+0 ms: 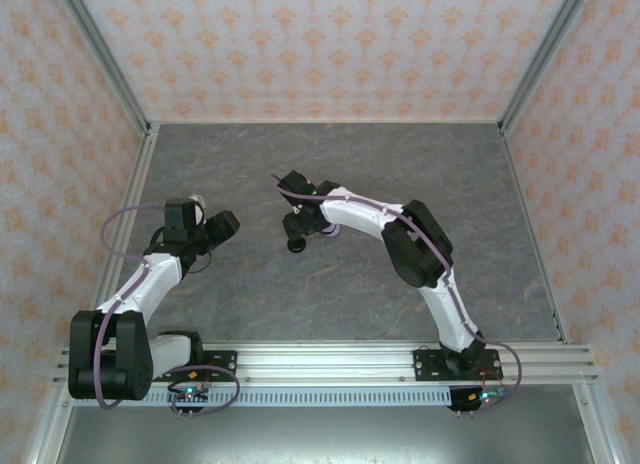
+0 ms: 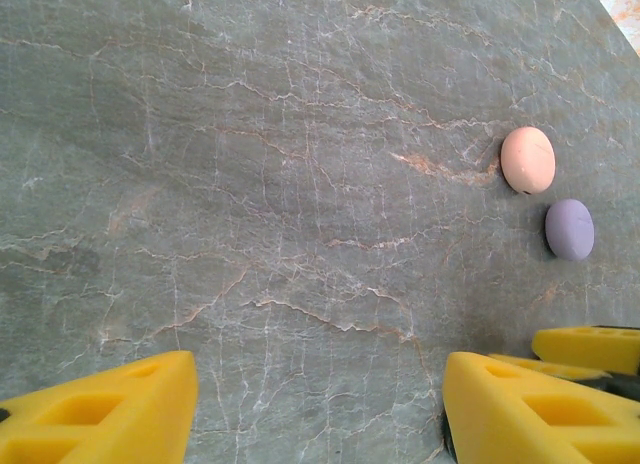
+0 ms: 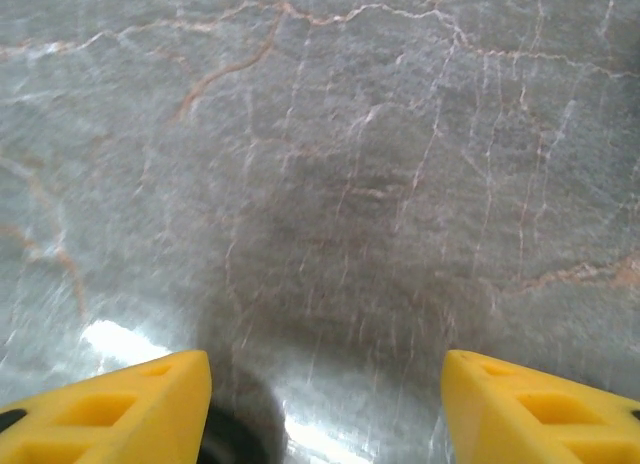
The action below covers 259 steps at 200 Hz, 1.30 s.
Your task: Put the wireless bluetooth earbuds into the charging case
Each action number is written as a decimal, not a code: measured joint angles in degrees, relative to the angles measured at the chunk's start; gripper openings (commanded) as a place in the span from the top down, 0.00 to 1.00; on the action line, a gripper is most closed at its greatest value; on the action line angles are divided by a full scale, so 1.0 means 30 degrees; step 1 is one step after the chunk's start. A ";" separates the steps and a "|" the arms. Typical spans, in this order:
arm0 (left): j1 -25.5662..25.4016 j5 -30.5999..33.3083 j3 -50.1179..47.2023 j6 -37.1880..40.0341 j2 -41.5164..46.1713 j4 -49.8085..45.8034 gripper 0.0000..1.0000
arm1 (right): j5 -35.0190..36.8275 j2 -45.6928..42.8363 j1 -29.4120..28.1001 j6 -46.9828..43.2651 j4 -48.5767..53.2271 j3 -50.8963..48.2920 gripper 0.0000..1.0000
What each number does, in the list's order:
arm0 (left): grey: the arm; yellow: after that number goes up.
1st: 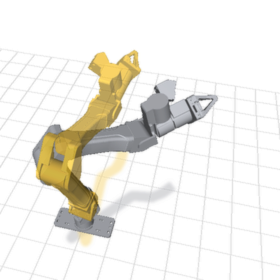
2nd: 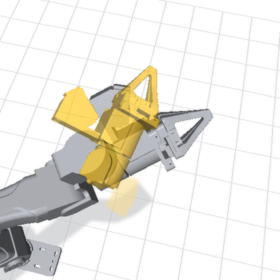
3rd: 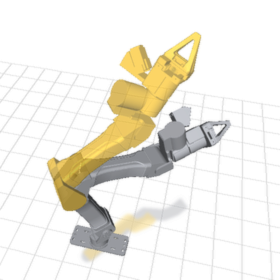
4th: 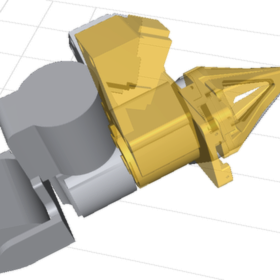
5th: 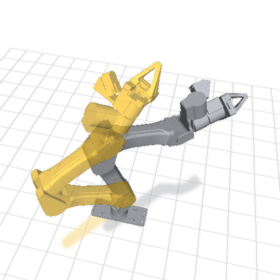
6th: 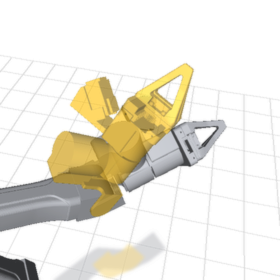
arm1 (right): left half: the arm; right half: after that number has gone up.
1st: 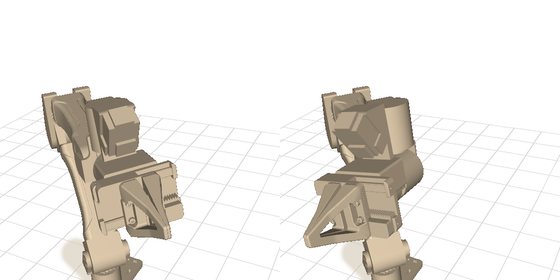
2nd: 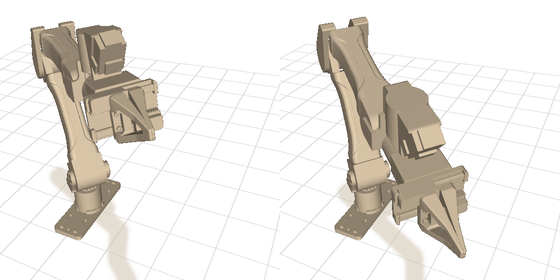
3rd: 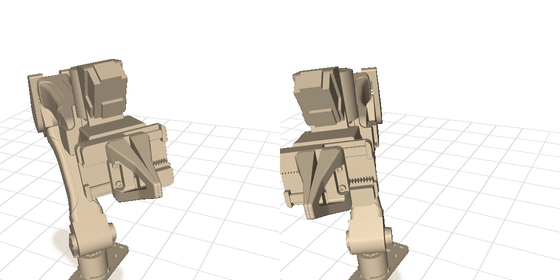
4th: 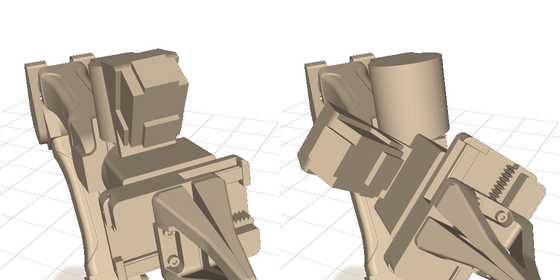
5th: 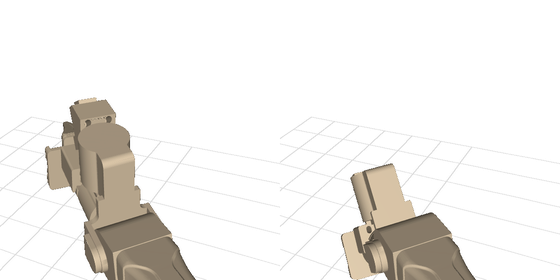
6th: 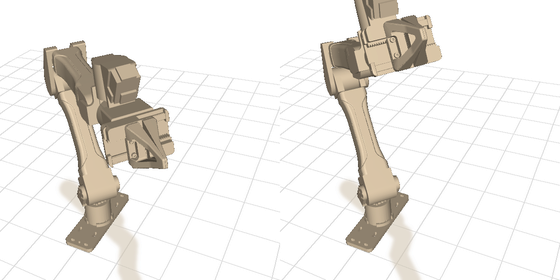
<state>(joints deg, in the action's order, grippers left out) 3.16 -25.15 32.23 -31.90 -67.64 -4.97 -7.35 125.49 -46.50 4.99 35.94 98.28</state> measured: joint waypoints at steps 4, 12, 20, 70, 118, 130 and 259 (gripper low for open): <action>0.0000 -0.0007 0.0000 0.0000 0.0000 0.0000 0.35 | -0.0102 -0.0175 0.0000 -0.0175 -0.0066 -0.0160 0.31; 0.0000 -0.0022 0.0000 0.0000 0.0015 -0.0007 0.34 | -0.0321 -0.0597 0.0000 -0.0568 -0.0219 -0.0459 0.28; 0.0000 -0.0051 0.0000 0.0000 0.0051 -0.0029 0.34 | -0.0525 -0.0976 0.0000 -0.1071 -0.0321 -0.0656 0.26; 0.0000 -0.0058 0.0000 0.0007 0.0641 -0.0160 0.32 | -0.2550 -0.1785 -0.0080 -0.3111 -0.0335 -0.0801 0.16; 0.0000 -0.0146 0.0000 0.0022 0.0641 -0.0233 0.31 | -0.2987 -0.1275 -0.0663 -0.3497 -0.0131 -0.0838 0.16; 0.0000 -0.0182 0.0000 0.0022 0.0641 -0.0240 0.31 | -0.2994 -0.0962 -0.0670 -0.3621 0.0109 -0.0707 0.17; 0.0000 -0.0488 0.0022 0.0022 0.0634 -0.0277 0.30 | -0.1574 0.0350 -0.1333 -0.4852 0.1698 -0.0051 0.44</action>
<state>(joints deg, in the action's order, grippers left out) 3.16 -26.61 32.29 -31.83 -65.73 -5.80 -12.08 126.54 -50.50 -9.56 41.04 98.13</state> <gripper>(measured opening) 0.695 0.604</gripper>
